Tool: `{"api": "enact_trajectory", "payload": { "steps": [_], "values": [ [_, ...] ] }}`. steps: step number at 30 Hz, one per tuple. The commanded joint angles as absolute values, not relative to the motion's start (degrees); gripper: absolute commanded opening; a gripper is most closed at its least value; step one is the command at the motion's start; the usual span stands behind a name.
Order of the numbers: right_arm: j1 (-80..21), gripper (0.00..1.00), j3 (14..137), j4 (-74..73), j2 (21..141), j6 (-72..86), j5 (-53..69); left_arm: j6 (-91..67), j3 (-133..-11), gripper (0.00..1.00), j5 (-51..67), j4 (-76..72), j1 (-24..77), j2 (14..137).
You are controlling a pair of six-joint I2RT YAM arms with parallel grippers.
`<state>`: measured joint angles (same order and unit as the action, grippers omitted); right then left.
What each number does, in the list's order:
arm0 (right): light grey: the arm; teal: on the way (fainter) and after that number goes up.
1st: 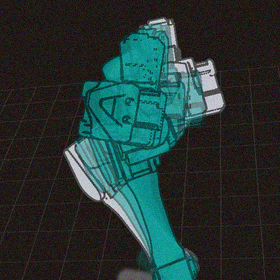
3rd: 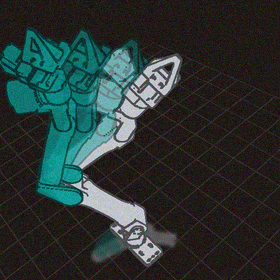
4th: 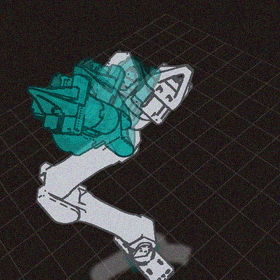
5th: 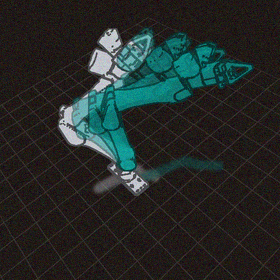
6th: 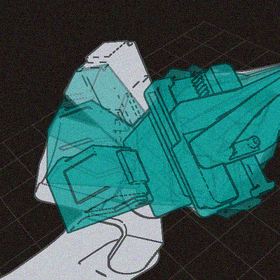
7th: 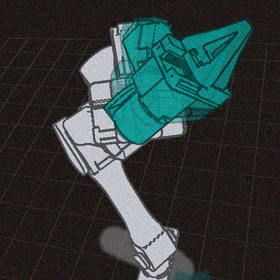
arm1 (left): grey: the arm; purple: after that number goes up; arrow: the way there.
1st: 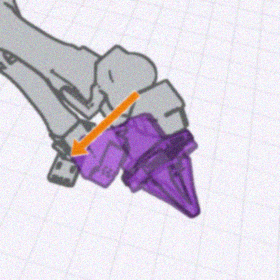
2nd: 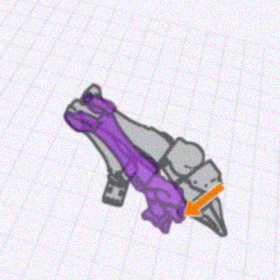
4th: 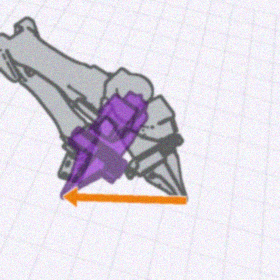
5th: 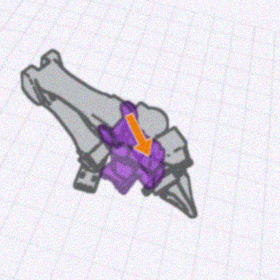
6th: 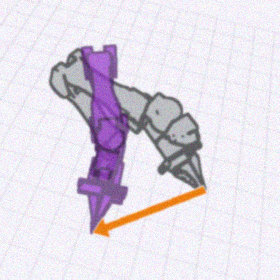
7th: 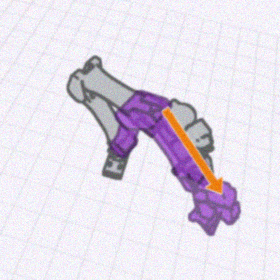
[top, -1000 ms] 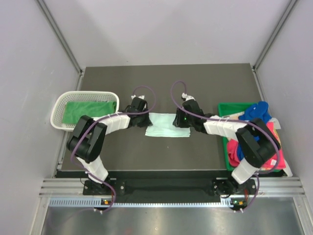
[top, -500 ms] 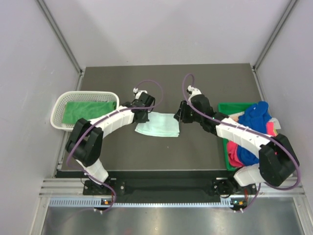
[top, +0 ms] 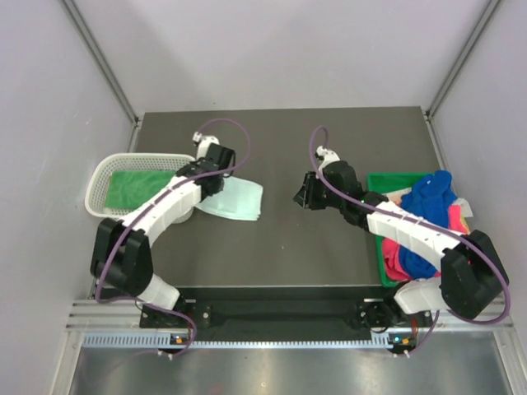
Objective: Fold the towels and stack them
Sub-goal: Neatly place the folded towel into the bin
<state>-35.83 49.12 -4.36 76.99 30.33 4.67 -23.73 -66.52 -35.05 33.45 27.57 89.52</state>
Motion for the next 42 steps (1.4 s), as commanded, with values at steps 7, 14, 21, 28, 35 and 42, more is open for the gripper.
{"api": "enact_trajectory", "payload": {
  "steps": [7,14,21,28,35,42],
  "values": [
    [-35.7,0.31,48.8,-1.3,78.0,29.3,7.5,-11.5,-60.1,0.00,-32.3,26.3,12.8,77.8],
    [-35.7,0.30,48.5,-1.1,78.4,28.4,8.0,-6.4,-53.8,0.00,-33.4,13.5,6.6,74.7],
    [-35.8,0.29,47.5,-1.0,78.3,27.9,8.4,1.6,-55.1,0.00,-37.0,6.1,2.3,79.2],
    [-35.8,0.29,46.8,-0.4,77.9,27.9,9.2,3.8,-54.8,0.00,-36.7,0.4,-2.7,84.2],
    [-36.6,0.29,46.6,-0.4,78.8,27.8,9.6,5.2,-53.5,0.00,-36.4,-6.7,-6.6,89.3],
    [-36.8,0.28,46.5,-0.4,79.5,27.5,8.9,4.8,-55.5,0.00,-37.5,-8.8,-9.8,93.2]
  ]
}}
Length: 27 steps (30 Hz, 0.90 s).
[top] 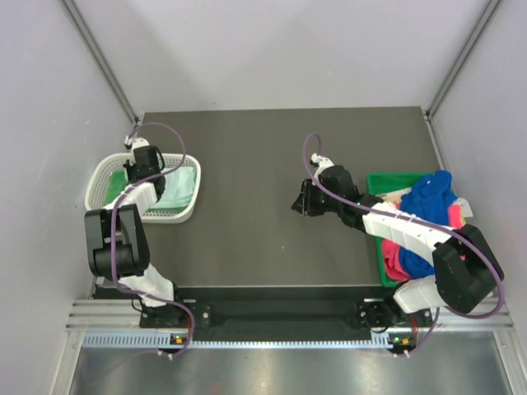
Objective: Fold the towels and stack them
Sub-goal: Neatly place the folded towel into the bin
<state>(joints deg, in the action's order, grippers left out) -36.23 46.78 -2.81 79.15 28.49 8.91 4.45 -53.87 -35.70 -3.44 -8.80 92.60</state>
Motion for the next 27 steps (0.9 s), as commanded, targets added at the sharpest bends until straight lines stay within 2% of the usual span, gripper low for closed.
{"api": "enact_trajectory", "payload": {
  "steps": [1,15,18,19,20,23,27],
  "values": [
    [-36.7,0.28,46.5,-0.4,79.4,27.5,8.7,4.8,-55.6,0.00,-37.4,-9.1,-9.9,93.2],
    [-36.8,0.28,46.4,-0.4,79.4,27.1,7.8,2.3,-59.7,0.00,-37.2,-7.3,-12.6,95.8],
    [-36.8,0.28,46.4,-0.4,79.6,27.1,7.9,0.1,-61.2,0.13,-37.4,-5.2,-12.6,97.1],
    [-36.8,0.28,46.4,-0.4,79.5,27.1,7.9,0.1,-61.4,0.20,-37.4,-4.8,-12.6,97.3],
    [-36.7,0.28,46.4,-0.4,79.6,27.0,7.8,-2.3,-61.3,0.33,-37.6,-4.6,-12.6,97.3],
    [-36.8,0.29,46.4,-0.4,79.4,26.9,7.6,-4.2,-61.3,0.48,-37.6,-3.8,-12.6,96.4],
    [-36.9,0.28,46.3,-0.4,79.3,26.7,7.3,-6.5,-61.6,0.54,-38.6,-2.6,-12.5,94.8]
  ]
}}
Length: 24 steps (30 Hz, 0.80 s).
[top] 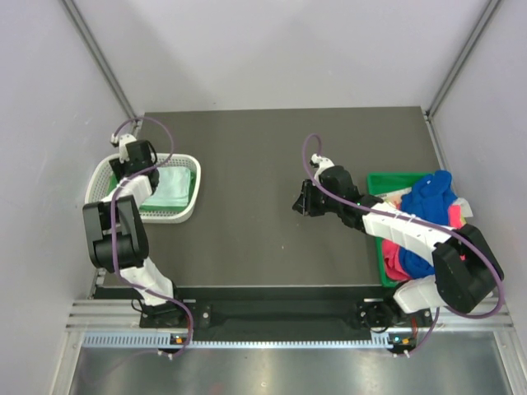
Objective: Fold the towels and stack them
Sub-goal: Neatly place the folded towel into the bin, then grab crumpled towel
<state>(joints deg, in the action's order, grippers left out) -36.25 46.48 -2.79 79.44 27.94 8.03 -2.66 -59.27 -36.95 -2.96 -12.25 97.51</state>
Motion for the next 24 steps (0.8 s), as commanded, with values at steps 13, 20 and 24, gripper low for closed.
{"api": "enact_trajectory", "payload": {
  "steps": [13,20,24],
  "values": [
    [-36.9,0.29,46.8,-1.4,77.7,25.2,1.5,-26.4,-51.2,0.93,-32.5,1.5,-2.6,78.0],
    [-36.8,0.29,47.9,-5.0,75.0,25.7,-6.8,-27.8,-45.8,0.91,-36.2,1.5,20.5,72.1],
    [-36.4,0.30,49.9,-11.8,72.7,27.3,-14.0,-27.2,-45.7,0.90,-37.6,2.7,31.6,70.4]
  ]
}}
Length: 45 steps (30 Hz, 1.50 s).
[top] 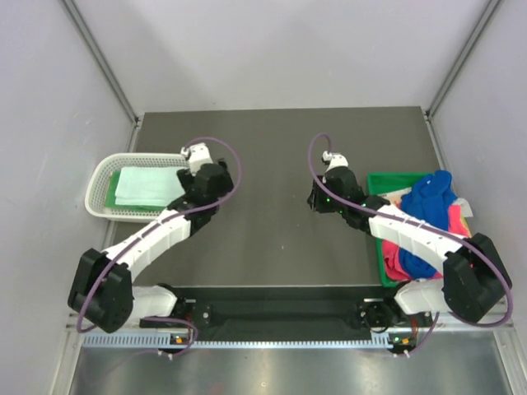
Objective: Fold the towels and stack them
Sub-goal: Grab crumpled towel
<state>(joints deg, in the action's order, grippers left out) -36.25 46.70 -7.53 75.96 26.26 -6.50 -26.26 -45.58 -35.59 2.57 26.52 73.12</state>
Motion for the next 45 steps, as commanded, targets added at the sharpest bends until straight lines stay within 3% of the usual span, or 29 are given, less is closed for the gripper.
{"api": "enact_trajectory", "payload": {
  "steps": [1,8,12,17,25,32,37,41,42,45],
  "values": [
    [-36.0,0.31,50.1,-14.3,71.2,28.5,-15.4,-26.3,-45.9,0.91,-37.5,2.8,35.9,70.4],
    [-32.2,0.40,50.0,-32.0,62.1,35.7,-32.0,-21.9,-52.5,0.90,-29.0,9.7,50.4,72.4],
    [-23.1,0.48,48.9,-42.1,56.4,40.5,-34.3,-21.4,-55.3,0.89,-17.6,13.6,51.9,69.7],
    [-9.2,0.52,47.9,-45.5,52.4,38.8,-28.8,-18.8,-54.6,0.89,-13.6,17.1,51.9,62.9],
    [6.2,0.52,51.7,-46.4,61.7,35.5,-29.0,-20.1,-48.9,0.91,-10.6,16.2,51.9,53.6],
    [9.1,0.62,52.0,-40.7,69.3,35.5,-30.8,-20.2,-47.3,0.93,-11.3,16.7,51.9,53.1],
    [9.8,0.64,51.8,-36.7,75.0,34.6,-32.2,-20.0,-46.8,0.94,-11.5,16.7,51.9,53.9],
    [10.5,0.39,52.2,-35.2,78.5,34.3,-32.3,-19.8,-47.0,0.94,-11.8,17.1,51.8,54.1],
    [10.6,0.25,52.3,-35.2,78.9,34.3,-32.0,-19.8,-47.0,0.94,-11.8,17.1,51.8,54.2],
    [10.6,0.05,53.6,-36.1,77.3,34.1,-30.2,-19.9,-47.0,0.94,-11.9,17.1,51.8,54.3]
  ]
}}
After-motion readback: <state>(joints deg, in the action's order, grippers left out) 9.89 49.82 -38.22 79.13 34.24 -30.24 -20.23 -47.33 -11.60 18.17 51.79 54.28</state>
